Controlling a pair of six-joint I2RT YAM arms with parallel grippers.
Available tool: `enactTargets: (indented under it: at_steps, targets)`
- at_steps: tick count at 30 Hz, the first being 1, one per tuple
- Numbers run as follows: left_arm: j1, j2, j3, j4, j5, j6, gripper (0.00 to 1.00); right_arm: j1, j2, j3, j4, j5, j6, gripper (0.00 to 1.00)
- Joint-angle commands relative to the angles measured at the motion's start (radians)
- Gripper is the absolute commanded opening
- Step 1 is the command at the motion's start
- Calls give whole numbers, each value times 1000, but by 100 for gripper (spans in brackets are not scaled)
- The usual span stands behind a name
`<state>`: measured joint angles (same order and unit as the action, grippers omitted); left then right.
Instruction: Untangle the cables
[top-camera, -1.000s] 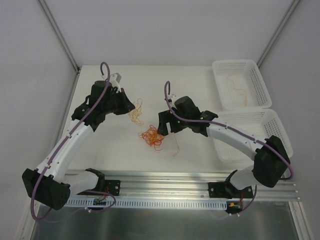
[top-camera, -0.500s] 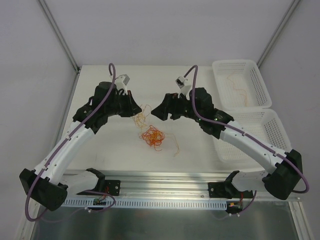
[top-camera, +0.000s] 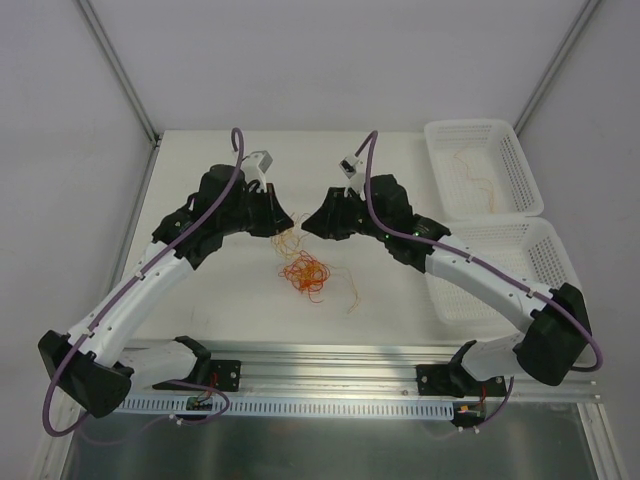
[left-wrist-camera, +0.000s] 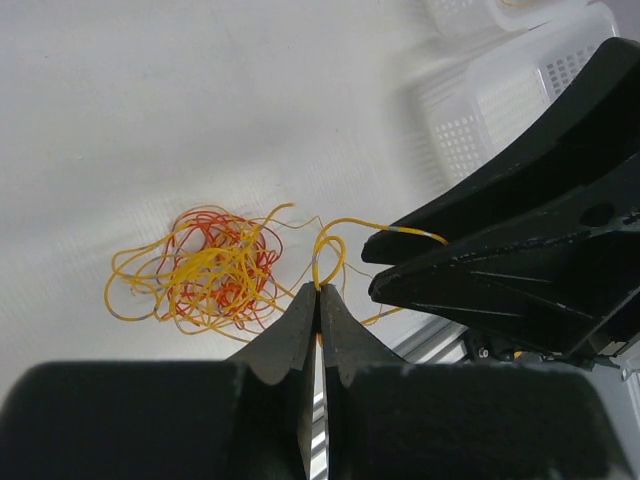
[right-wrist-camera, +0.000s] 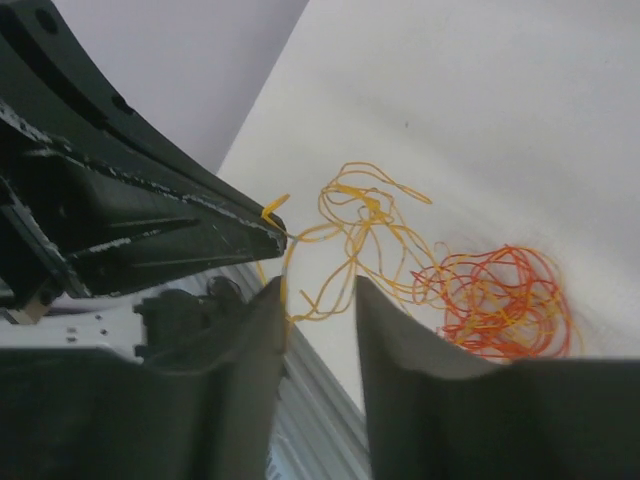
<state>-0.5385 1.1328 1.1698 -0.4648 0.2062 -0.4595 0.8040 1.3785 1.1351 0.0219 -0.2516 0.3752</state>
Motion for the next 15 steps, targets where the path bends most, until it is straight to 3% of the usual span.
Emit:
enactTargets:
  at_steps: [1, 2, 3, 10, 15]
  targets:
    - [-14, 2, 27, 9, -25, 15, 0, 4, -22, 40, 5, 12, -30, 26]
    - [-14, 1, 21, 11, -31, 19, 0, 3, -33, 43, -17, 31, -50, 9]
    - [-14, -8, 4, 9, -63, 25, 0, -2, -45, 46, -52, 73, -70, 2]
    - [-12, -57, -107, 20, -168, 64, 5, -101, -180, 100, -287, 231, -209, 1]
    - [-12, -100, -240, 138, -117, 53, 18, -115, -219, 160, -399, 325, -275, 0]
